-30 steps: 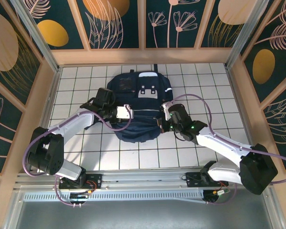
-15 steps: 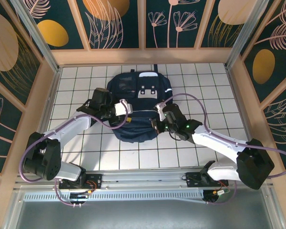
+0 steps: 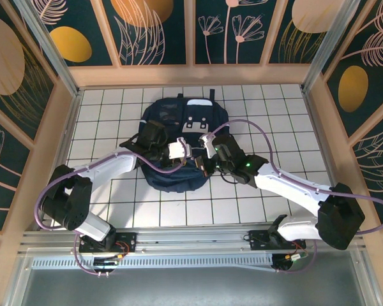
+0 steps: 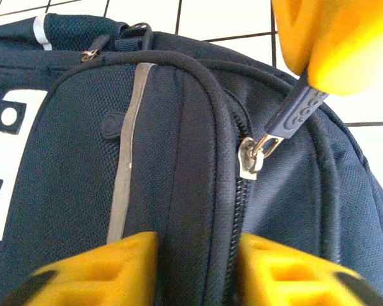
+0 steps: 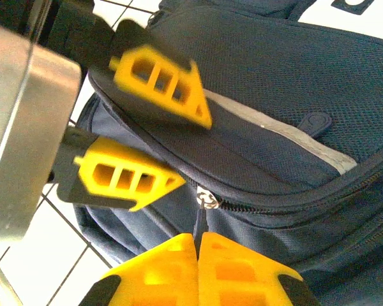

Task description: Pack the student bag

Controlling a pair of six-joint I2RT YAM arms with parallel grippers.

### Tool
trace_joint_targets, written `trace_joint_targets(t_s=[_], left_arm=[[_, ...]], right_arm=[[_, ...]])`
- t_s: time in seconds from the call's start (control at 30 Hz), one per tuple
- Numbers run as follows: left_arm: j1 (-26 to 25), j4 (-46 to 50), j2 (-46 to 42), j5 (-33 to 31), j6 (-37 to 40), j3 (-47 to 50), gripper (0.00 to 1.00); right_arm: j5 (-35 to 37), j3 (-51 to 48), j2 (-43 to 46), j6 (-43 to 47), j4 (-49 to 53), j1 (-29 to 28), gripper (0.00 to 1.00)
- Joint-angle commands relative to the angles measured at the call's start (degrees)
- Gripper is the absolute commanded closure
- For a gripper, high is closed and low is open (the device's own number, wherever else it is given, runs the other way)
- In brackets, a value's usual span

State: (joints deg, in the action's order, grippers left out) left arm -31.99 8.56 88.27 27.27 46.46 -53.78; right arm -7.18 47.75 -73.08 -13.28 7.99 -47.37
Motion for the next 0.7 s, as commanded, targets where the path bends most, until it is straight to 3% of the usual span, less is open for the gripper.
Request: trace_joint_targets(t_s=[0.0, 0.03, 0.3, 0.67], left_arm=[[0.17, -0.64, 0.98, -5.50, 0.68, -3.56, 0.91], [0.28, 0.19, 1.16, -5.56, 1.39, -3.96, 1.00], [0.26, 6.46, -1.45, 0.69, 11.59, -4.20, 1.00], [1.23, 12.28, -4.34, 6.88, 18.42, -3.23, 1.00]], right_arm=[[-2.28, 1.72, 1.65, -1.21, -0.14, -0.95, 1.00], [-2.47, 1.82, 1.47, -1.29, 0.30, -0.94, 1.00], [4.82, 1.25, 1.62, 0.08, 5.26, 0.53, 1.00], [7.04, -1.31, 5.07, 5.95, 7.58, 11.05, 1.00]])
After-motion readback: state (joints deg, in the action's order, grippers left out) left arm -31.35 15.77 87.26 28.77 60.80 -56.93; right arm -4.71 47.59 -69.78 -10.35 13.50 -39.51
